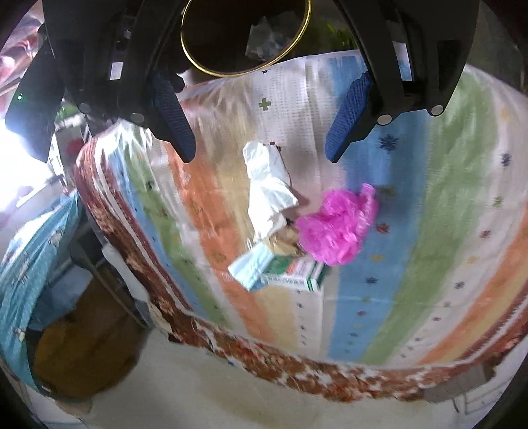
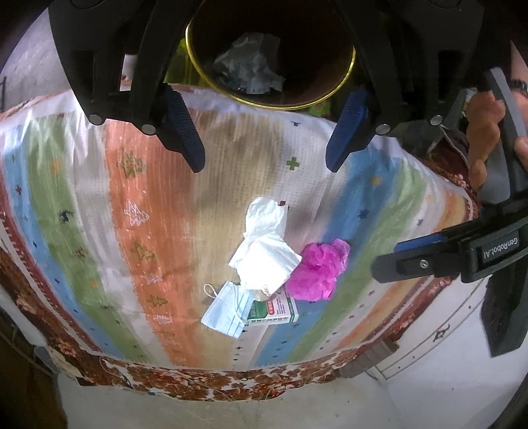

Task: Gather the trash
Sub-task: 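Move both tools back up toward the pink bag and white tissue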

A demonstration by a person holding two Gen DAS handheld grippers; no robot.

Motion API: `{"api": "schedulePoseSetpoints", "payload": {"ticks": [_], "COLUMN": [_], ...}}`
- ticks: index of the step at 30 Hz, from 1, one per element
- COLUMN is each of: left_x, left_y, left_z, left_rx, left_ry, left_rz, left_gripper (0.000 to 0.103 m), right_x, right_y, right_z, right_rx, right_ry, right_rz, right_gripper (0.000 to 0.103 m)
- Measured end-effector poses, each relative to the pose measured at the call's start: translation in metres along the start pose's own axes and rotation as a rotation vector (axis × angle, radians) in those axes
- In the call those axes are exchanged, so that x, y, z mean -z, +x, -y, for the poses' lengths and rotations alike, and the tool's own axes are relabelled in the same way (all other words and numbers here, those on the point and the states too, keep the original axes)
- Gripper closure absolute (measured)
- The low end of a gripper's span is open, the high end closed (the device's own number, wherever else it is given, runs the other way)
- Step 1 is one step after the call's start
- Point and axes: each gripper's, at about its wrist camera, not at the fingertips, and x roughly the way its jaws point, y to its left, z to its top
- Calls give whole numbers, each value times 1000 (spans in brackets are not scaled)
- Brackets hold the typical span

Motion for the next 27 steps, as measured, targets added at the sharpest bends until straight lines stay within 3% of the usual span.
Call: {"api": "schedulePoseSetpoints", "payload": {"ticks": [14, 22, 27], "left_x": [-21, -34, -41], "left_y": [38, 62, 71], "left_z": [1, -17, -26], "left_rx": [80, 82, 124], "left_ry": [77, 44, 16], "left_rz": [-9, -32, -43], "left_gripper": [23, 25, 30], "right_x": [-15, -24, -30], "right_y": [37, 70, 88], "right_z": [4, 11, 11], "right_rx": [-39, -35, -50], "right_ry": [4, 16, 26], "right_rz": [14, -8, -20], "right_gripper": [25, 25, 25]}}
